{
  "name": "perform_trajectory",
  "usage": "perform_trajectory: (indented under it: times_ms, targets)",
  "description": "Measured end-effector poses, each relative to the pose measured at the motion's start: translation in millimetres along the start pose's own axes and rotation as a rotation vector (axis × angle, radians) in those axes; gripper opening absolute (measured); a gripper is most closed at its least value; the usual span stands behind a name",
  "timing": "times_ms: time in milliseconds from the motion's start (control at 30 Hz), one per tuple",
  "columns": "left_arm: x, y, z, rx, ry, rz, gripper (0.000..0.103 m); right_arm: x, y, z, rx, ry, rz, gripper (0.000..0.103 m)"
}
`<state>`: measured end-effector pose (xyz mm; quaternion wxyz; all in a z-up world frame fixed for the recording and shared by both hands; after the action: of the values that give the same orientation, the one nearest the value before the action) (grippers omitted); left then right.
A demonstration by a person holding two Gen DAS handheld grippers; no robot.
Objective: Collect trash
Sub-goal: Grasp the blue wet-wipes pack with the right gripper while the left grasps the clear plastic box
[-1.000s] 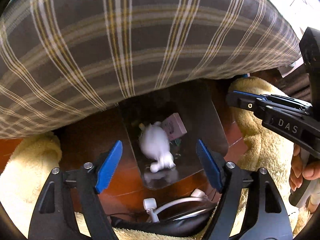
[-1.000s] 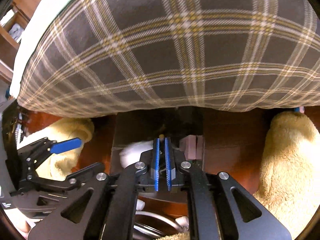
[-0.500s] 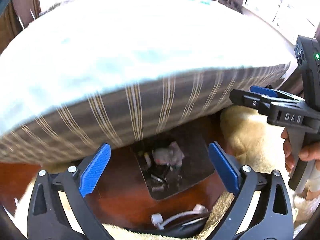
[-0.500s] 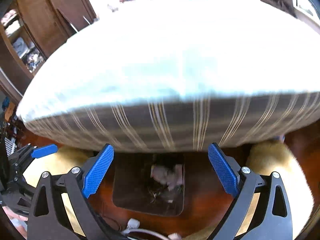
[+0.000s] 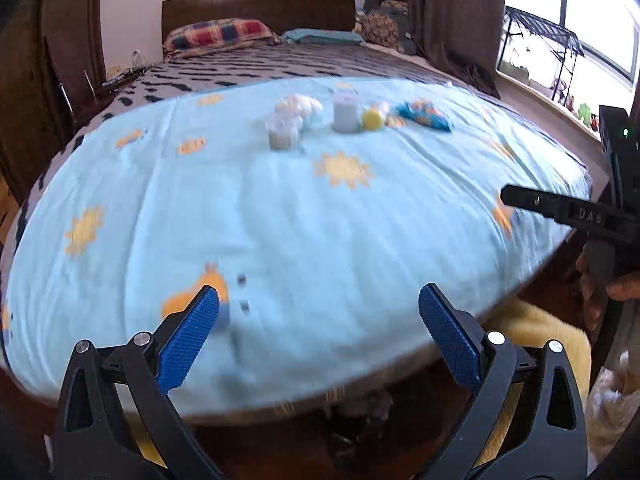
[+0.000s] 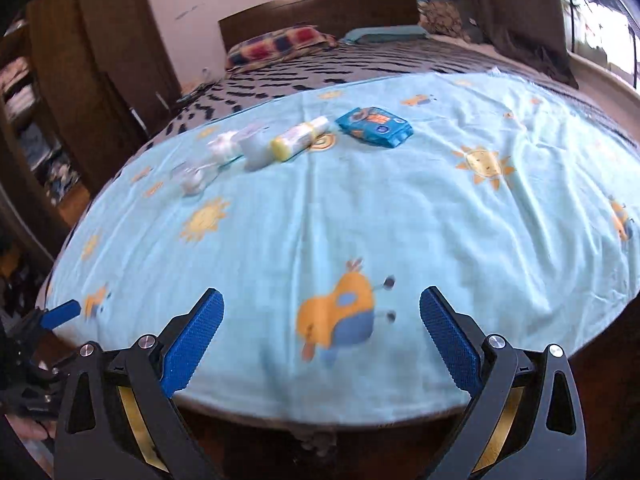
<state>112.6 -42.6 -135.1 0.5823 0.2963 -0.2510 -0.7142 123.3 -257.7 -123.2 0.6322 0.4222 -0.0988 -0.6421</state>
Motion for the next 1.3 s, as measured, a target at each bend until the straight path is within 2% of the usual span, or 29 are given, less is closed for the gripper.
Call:
perform_trajectory:
  times_ms: [100,300,533,767,867,933,1033,1067,1100,1133,1300]
  targets:
    - [-6,24,-21,-0.003,0.004,0.009,0.095,8,20,-15,0.009,-0.042,0.012,0.099]
    - [-24,67,-74,-0.038,0.067,0.050,0.095,37,63,-51,-0.018,-0.149,0.043,0.099]
    - [-19,105,-101,-0.029,0.075,0.033,0.091,70,102,-86,-0.046,-0.233,0.040,0.099]
    - [-12,125,-120,-0.037,0.079,0.019,0.086,73,124,-118,-0.106,-0.264,0.078,0.099]
    - [-13,131,-127,-0.040,0.085,0.022,0.075,73,131,-127,-0.111,-0.262,0.080,0.099]
    - [-12,134,-130,-0.046,0.077,0.017,0.063,74,135,-132,-0.114,-0.261,0.082,0.097]
    - [-8,136,-133,-0.046,0.070,-0.006,0.056,73,139,-140,-0.126,-0.234,0.078,0.088]
    - [-7,137,-133,-0.047,0.070,-0.011,0.054,73,139,-142,-0.133,-0.229,0.078,0.082]
    - [-5,137,-134,-0.050,0.067,-0.016,0.047,72,138,-144,-0.139,-0.227,0.081,0.075]
    - [-4,138,-136,-0.055,0.060,-0.020,0.040,71,138,-145,-0.141,-0.224,0.086,0.073]
    - [-3,138,-137,-0.057,0.055,-0.016,0.040,66,136,-142,-0.134,-0.201,0.091,0.057]
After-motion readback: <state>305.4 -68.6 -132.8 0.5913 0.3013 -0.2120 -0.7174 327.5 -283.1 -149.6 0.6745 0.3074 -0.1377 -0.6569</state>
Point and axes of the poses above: each gripper's, at about its wrist camera, not at the fingertips, and z roughly against the way its jaws point, x to its right, y to its top, the point moved 6 cm from there along -z, roughly the way its jaws point, and after that the axes turned 14 degrees about y, right-handed, at the moved point
